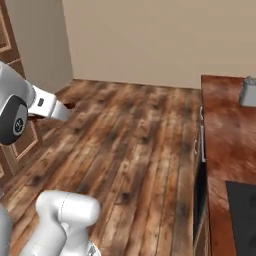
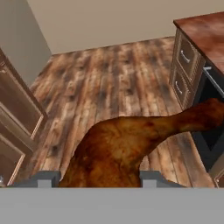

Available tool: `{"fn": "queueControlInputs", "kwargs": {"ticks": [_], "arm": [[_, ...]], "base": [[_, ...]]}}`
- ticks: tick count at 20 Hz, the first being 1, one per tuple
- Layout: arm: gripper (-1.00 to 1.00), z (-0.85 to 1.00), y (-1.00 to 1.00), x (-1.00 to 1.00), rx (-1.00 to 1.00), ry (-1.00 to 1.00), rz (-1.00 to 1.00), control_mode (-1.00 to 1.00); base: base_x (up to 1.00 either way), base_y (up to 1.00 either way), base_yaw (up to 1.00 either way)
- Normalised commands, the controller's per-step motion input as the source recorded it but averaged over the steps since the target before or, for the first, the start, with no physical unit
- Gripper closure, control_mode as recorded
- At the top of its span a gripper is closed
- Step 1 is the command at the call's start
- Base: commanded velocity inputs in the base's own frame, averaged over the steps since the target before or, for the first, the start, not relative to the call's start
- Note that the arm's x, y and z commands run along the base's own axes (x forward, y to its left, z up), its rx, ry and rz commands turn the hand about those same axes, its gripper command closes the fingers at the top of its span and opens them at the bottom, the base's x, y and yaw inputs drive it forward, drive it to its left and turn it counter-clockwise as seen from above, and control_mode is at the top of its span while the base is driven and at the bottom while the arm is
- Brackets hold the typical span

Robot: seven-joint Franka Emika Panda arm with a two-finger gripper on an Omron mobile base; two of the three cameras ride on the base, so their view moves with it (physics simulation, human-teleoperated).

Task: Take the cheese, chicken drumstick, and lemon from the fridge and place them on the plate on the dining counter to create an appetizer plate.

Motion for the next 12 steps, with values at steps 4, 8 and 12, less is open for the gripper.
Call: {"fn": "queueControlInputs", "kwargs": {"ticks": [4,8,12], "arm": [[1.0,0.0,0.0,0.0,0.0,0.0,0.0,1.0],[1.0,0.0,0.0,0.0,0.0,0.0,0.0,1.0],[1.0,0.0,0.0,0.0,0.0,0.0,0.0,1.0]], "base": [[1.0,0.23,-0.35],[1.0,0.33,-0.32],[1.0,0.43,-0.31]]}}
